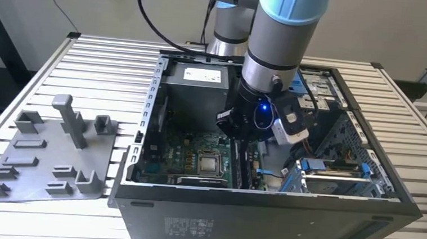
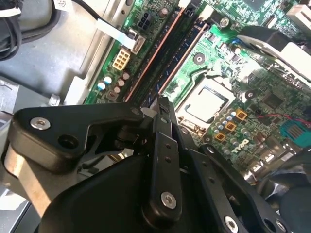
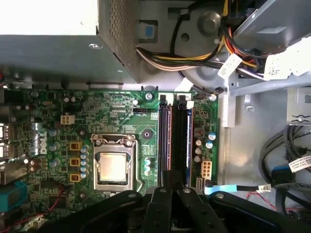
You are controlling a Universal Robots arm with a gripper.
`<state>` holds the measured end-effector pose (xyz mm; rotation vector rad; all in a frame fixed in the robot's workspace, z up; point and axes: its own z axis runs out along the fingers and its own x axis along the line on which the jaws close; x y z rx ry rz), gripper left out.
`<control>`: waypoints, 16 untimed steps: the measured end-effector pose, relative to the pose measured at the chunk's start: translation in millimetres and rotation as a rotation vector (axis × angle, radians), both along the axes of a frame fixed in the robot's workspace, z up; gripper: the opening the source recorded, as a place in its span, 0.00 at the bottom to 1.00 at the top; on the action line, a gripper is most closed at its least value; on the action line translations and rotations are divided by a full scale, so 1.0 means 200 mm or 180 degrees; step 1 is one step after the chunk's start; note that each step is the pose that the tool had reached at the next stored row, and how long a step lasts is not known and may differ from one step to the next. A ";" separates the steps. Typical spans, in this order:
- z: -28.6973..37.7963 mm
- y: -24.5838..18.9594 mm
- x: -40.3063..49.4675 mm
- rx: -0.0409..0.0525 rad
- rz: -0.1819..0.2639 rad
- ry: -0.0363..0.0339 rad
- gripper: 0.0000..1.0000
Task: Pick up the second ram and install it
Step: 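Press down the second ram until it locks into place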
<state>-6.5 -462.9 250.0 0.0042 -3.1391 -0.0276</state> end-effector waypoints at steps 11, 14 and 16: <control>0.001 0.000 0.000 0.0000 0.0518 -0.0022 0.11; 0.001 0.000 0.000 0.0003 0.0667 -0.0023 0.11; 0.001 0.000 0.000 0.0008 0.0775 -0.0023 0.11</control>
